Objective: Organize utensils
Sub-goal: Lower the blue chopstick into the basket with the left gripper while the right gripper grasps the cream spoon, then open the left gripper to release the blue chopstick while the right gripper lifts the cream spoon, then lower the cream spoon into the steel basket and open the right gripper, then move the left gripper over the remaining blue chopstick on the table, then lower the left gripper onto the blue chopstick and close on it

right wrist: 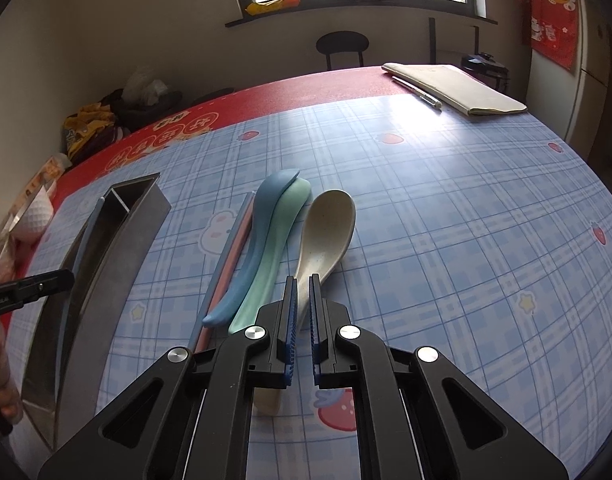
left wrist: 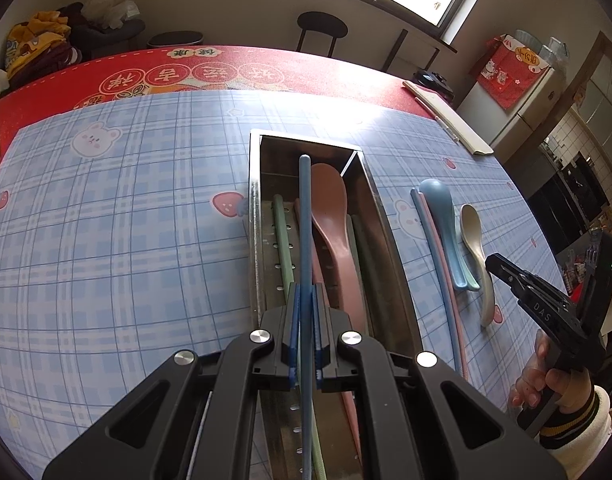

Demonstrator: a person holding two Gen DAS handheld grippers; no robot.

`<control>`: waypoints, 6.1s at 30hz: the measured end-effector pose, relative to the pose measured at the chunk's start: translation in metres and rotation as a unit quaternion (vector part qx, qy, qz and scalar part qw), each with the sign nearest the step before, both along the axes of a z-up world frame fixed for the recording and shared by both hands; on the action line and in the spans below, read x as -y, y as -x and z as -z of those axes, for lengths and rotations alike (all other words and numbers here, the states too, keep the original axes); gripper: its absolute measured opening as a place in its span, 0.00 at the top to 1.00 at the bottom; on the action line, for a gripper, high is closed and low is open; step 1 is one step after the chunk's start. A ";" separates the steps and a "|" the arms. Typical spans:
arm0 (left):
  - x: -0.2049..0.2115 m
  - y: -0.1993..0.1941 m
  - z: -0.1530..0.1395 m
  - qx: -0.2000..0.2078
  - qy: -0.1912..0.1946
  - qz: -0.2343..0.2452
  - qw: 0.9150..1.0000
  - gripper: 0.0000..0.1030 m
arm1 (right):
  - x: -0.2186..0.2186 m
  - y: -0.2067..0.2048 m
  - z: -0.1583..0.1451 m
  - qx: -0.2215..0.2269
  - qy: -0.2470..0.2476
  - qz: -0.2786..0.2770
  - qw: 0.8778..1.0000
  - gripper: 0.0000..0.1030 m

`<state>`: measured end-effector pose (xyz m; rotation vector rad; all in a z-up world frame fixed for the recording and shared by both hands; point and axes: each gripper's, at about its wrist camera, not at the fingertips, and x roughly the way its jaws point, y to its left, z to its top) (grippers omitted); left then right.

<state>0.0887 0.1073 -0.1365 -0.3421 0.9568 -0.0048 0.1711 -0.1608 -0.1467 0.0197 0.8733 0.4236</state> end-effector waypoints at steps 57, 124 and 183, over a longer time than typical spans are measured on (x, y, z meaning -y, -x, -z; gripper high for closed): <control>-0.032 0.049 -0.038 0.151 -0.181 -0.047 0.971 0.06 | -0.036 0.009 -0.018 -0.101 -0.144 0.047 0.983 0.87; -0.064 0.059 -0.035 0.163 -0.102 -0.100 0.976 0.06 | -0.080 0.015 -0.027 -0.021 -0.083 0.033 0.996 0.72; 0.131 -0.066 -0.013 -0.060 -0.139 0.086 0.985 0.78 | 0.089 0.033 -0.022 0.140 -0.146 0.127 0.971 0.15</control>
